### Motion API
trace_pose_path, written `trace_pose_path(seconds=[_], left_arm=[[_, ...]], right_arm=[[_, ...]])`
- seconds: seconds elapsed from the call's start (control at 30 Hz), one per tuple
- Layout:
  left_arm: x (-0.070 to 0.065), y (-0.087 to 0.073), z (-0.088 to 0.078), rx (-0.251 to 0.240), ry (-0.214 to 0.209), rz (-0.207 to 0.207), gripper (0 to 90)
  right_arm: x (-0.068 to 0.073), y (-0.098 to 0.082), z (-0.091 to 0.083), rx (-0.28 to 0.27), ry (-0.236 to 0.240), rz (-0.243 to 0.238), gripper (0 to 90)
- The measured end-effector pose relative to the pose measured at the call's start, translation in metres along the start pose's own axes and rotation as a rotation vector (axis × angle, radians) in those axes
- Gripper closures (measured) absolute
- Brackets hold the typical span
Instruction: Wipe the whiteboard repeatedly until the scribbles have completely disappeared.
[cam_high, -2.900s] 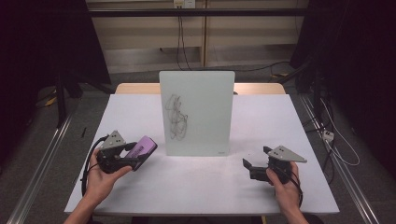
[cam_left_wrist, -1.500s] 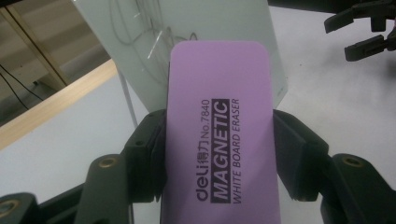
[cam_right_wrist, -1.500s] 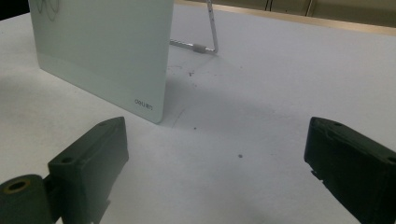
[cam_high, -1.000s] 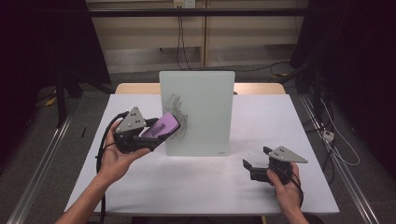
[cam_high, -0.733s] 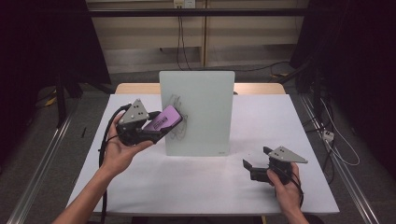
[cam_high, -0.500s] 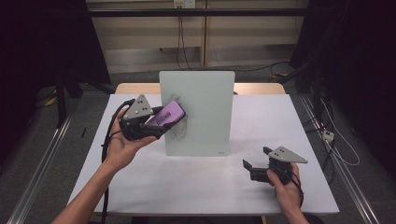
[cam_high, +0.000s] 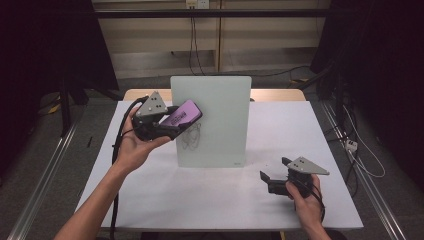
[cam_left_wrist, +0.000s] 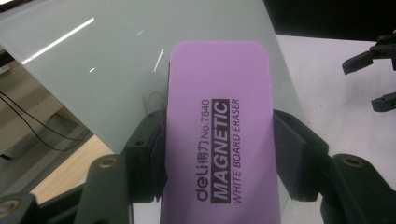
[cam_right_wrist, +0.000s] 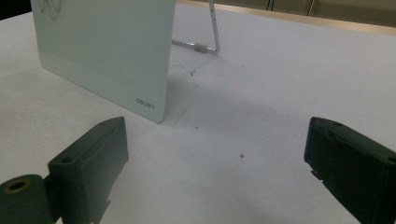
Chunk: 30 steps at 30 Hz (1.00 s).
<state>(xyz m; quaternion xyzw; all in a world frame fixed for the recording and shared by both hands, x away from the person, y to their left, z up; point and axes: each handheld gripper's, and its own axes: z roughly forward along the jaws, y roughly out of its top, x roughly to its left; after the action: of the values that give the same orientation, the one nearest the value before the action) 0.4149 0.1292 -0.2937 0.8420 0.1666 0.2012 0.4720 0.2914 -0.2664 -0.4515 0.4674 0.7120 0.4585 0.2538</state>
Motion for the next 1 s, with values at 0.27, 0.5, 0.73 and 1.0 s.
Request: trace_pose_path(seconds=[0.27,0.5,0.73,1.0], left_arm=[[0.008,0.010,0.001,-0.013,0.014,0.013,41.0],[0.014,0.017,0.004,-0.022,0.022,0.024,41.1],[0.017,0.019,0.008,0.004,0.038,0.064,41.1],[0.021,0.018,0.010,0.020,0.034,0.077,41.1]], right_arm=[[0.000,0.000,0.000,0.001,0.000,-0.003,6.8],[0.000,0.000,0.001,0.001,0.003,-0.003,6.8],[0.000,0.000,0.000,0.000,0.004,0.001,6.8],[0.000,0.000,0.001,0.001,0.004,-0.001,6.8]])
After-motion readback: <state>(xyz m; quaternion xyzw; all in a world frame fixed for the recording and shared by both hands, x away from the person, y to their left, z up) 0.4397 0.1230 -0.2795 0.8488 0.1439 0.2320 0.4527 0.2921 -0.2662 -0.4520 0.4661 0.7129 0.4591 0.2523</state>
